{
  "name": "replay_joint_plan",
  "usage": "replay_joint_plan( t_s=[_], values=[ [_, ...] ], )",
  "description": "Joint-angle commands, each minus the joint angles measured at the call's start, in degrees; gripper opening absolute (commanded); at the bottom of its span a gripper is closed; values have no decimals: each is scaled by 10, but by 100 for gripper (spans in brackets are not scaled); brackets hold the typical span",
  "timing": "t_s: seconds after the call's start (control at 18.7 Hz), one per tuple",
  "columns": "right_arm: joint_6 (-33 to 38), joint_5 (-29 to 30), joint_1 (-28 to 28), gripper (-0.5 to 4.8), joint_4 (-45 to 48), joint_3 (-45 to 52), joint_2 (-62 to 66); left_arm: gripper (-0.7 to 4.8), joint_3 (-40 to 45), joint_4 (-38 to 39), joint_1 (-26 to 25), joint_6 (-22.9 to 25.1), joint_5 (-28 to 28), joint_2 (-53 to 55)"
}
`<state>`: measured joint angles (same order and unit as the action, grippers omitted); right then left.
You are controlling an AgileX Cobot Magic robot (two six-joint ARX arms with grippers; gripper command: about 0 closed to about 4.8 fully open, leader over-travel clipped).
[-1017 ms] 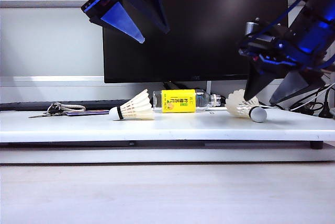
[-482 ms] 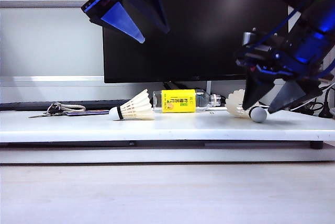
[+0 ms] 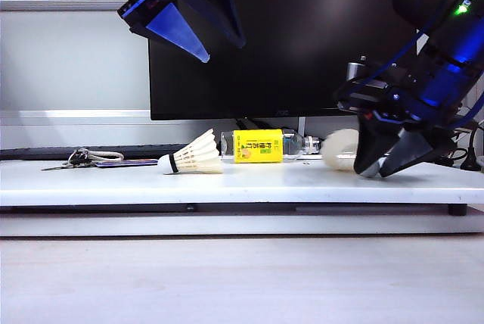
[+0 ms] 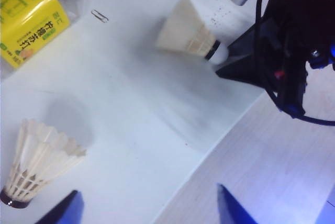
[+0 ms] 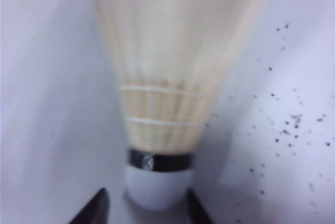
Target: Stack the badminton balls on the table vertically.
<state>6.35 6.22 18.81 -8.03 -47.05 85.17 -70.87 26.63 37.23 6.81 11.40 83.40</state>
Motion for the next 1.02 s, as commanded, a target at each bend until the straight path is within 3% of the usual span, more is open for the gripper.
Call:
replay_joint_plan(
  t_s=[0.05,0.21,0.27,0.37,1.02],
  values=[
    [1,1,1,197,11,-2,-1,340,-2,-6,0,2,2,-2],
    [1,1,1,166,13,-2,-1,339,-2,-6,0,2,3,-2],
    [-3,2,1,179,16,-2,-1,340,-2,-6,0,2,3,-2],
    [-4,4,1,272,21,-4,-1,340,-2,-6,0,2,3,-2],
    [-4,5,3,274,48,-5,16,340,-2,-6,0,2,4,-2]
  ],
)
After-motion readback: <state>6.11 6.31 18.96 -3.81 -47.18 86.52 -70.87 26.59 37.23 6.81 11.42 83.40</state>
